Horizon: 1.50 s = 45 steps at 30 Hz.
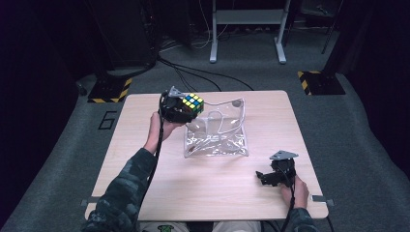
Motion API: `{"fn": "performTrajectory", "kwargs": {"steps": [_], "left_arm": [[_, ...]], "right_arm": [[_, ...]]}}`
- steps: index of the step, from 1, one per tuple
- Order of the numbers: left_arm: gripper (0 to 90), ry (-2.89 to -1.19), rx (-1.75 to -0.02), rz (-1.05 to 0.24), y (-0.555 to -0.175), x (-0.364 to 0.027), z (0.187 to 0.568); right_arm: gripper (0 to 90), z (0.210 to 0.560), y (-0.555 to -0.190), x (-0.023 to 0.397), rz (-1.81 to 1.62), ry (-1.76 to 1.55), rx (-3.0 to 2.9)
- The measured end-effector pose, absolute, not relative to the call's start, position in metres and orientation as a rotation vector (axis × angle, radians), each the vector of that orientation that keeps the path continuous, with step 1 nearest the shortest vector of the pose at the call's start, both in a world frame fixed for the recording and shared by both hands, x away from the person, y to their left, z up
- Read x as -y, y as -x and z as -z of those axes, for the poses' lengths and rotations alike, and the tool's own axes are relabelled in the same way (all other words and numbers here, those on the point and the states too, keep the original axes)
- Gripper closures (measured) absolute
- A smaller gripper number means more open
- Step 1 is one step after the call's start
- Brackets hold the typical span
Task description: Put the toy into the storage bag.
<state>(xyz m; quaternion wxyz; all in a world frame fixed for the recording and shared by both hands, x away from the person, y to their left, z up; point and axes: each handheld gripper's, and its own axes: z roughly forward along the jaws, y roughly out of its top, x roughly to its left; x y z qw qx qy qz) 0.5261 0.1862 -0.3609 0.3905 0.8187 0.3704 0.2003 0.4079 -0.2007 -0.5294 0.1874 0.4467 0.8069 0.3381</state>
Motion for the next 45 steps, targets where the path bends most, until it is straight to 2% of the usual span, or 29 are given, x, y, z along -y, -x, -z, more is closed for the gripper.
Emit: {"fn": "performTrajectory", "kwargs": {"steps": [30,34,35,40,45], "left_arm": [[33.6,-2.158,-0.956,-0.503,-0.531,-0.181,0.369],[29.7,-2.139,-0.961,-0.505,-0.53,-0.181,0.366],[24.8,-2.137,-0.962,-0.509,-0.529,-0.182,0.365],[15.8,-2.103,-0.952,-0.491,-0.524,-0.184,0.358],[11.6,-2.093,-0.927,-0.488,-0.516,-0.186,0.352]], "right_arm": [[0.0,0.529,-0.408,0.201,-0.951,-1.257,-2.271],[0.0,0.53,-0.408,0.201,-0.955,-1.256,-2.266],[0.0,0.529,-0.408,0.201,-0.951,-1.256,-2.271],[0.0,0.529,-0.408,0.201,-0.951,-1.256,-2.27],[0.0,0.529,-0.408,0.201,-0.951,-1.256,-2.27]]}}
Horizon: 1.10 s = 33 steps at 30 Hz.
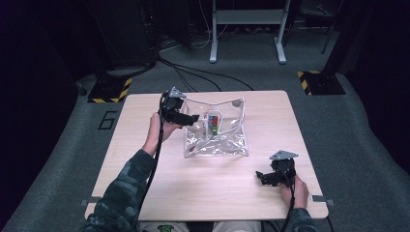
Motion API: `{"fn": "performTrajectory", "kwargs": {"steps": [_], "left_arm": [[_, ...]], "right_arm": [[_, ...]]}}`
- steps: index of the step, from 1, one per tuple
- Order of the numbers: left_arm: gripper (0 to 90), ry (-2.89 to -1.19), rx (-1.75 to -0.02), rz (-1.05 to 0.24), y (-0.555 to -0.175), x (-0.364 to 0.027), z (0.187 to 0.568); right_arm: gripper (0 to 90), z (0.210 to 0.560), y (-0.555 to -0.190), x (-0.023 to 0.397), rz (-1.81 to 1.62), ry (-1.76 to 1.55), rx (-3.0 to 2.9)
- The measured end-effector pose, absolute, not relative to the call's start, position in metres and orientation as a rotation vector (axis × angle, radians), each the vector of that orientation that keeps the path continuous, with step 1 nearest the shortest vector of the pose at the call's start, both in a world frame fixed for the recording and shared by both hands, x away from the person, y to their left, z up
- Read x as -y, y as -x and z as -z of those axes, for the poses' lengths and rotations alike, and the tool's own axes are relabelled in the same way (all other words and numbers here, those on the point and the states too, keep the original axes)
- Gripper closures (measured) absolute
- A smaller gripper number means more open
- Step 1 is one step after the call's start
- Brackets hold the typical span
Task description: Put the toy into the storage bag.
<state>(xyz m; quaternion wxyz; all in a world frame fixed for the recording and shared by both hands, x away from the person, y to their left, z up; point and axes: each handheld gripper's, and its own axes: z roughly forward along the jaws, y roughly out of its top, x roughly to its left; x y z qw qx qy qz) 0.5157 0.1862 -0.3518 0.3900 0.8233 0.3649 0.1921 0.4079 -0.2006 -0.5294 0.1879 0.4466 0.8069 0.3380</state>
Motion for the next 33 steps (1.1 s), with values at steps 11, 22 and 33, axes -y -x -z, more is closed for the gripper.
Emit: {"fn": "performTrajectory", "kwargs": {"steps": [11,22,33], "left_arm": [[7.7,-2.069,-0.886,-0.511,-0.489,-0.19,0.345],[7.3,-2.081,-0.855,-0.562,-0.458,-0.201,0.351],[7.4,-2.087,-0.91,-0.551,-0.436,-0.222,0.385]], "right_arm": [[0.0,0.529,-0.408,0.201,-0.951,-1.257,-2.27],[0.0,0.529,-0.408,0.201,-0.951,-1.256,-2.271],[0.0,0.529,-0.408,0.201,-0.951,-1.257,-2.271]]}}
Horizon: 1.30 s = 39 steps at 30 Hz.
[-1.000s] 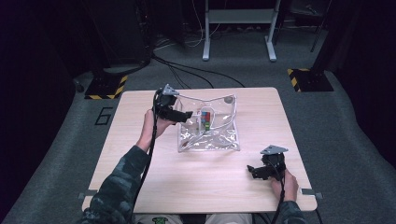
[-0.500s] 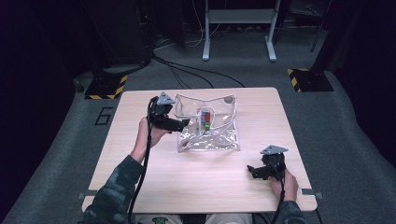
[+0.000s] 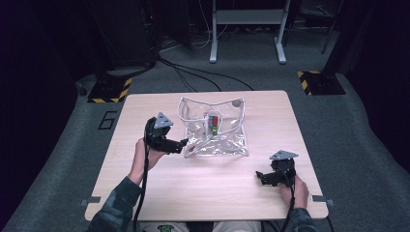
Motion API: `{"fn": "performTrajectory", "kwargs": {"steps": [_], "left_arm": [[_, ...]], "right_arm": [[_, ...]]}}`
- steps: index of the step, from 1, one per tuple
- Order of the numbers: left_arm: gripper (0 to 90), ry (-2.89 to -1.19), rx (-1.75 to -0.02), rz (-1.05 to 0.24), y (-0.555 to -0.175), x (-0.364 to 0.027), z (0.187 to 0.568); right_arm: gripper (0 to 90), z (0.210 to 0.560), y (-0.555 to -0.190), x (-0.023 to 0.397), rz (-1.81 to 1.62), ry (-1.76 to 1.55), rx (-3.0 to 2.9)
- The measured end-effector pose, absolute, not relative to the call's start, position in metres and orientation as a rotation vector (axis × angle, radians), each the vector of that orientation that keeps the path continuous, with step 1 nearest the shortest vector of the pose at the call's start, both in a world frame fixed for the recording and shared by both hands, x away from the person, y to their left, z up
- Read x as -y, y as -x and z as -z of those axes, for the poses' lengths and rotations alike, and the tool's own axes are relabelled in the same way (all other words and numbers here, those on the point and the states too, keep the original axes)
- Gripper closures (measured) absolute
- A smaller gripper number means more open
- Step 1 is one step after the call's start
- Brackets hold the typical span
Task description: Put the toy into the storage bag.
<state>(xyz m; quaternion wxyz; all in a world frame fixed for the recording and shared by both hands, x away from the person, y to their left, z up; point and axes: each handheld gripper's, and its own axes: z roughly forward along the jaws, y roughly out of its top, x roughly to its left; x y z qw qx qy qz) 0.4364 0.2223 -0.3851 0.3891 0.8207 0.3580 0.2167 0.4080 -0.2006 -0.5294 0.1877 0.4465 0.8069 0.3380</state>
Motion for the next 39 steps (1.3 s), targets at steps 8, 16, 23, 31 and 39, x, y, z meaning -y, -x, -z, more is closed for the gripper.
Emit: {"fn": "performTrajectory", "kwargs": {"steps": [8,16,23,31,39], "left_arm": [[7.5,-2.086,-0.963,-0.531,-0.428,-0.24,0.405],[7.5,-2.051,-1.018,-0.51,-0.42,-0.259,0.421],[7.8,-2.043,-1.093,-0.504,-0.415,-0.275,0.443],[8.0,-2.027,-1.186,-0.518,-0.413,-0.294,0.464],[7.7,-2.007,-1.252,-0.513,-0.409,-0.311,0.486]], "right_arm": [[0.0,0.529,-0.408,0.201,-0.951,-1.257,-2.271],[0.0,0.53,-0.408,0.2,-0.953,-1.257,-2.269],[0.0,0.53,-0.408,0.2,-0.953,-1.257,-2.268],[0.0,0.529,-0.408,0.201,-0.952,-1.252,-2.273],[0.0,0.529,-0.408,0.201,-0.952,-1.252,-2.273]]}}
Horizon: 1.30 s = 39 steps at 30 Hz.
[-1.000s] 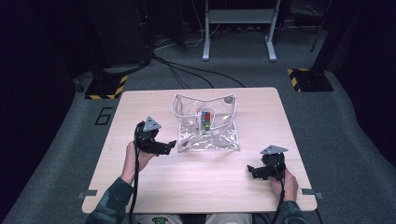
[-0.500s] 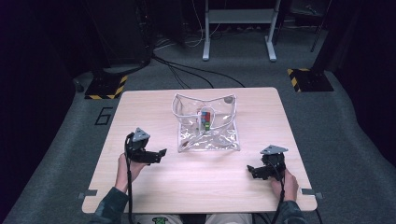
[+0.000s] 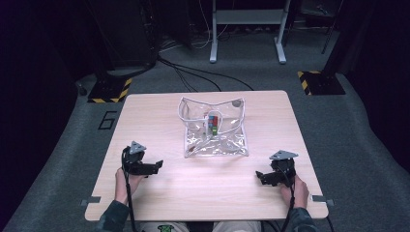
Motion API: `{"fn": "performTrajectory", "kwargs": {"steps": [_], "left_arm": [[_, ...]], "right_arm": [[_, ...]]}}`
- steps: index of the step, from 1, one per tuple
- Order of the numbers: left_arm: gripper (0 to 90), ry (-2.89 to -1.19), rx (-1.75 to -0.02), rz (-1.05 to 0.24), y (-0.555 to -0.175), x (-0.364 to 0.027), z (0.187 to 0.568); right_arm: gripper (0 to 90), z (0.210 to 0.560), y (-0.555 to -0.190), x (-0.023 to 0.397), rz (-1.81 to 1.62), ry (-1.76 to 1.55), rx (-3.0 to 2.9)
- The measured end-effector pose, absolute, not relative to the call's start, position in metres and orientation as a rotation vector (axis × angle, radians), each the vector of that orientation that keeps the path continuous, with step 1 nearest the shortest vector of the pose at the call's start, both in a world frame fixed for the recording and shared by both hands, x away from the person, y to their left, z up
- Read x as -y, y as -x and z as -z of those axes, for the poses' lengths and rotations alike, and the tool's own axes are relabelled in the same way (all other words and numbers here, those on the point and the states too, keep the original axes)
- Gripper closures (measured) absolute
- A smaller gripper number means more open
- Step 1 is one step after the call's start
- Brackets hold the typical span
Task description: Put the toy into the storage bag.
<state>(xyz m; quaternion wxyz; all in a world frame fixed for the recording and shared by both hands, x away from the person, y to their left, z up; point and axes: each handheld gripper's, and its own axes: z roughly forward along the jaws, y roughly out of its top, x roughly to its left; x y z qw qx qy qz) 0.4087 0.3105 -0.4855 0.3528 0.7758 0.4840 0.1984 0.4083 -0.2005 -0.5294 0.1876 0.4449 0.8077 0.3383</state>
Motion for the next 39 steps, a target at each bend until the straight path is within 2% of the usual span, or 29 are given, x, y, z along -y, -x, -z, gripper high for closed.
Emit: {"fn": "performTrajectory", "kwargs": {"steps": [22,34,39], "left_arm": [[7.6,-1.944,-1.382,-0.532,-0.392,-0.346,0.519],[7.2,-1.886,-1.415,-0.547,-0.385,-0.355,0.53],[6.6,-1.915,-1.411,-0.577,-0.387,-0.354,0.531]], "right_arm": [[0.0,0.529,-0.408,0.2,-0.951,-1.251,-2.273],[0.0,0.529,-0.408,0.2,-0.951,-1.251,-2.273],[0.0,0.529,-0.408,0.2,-0.951,-1.251,-2.273]]}}
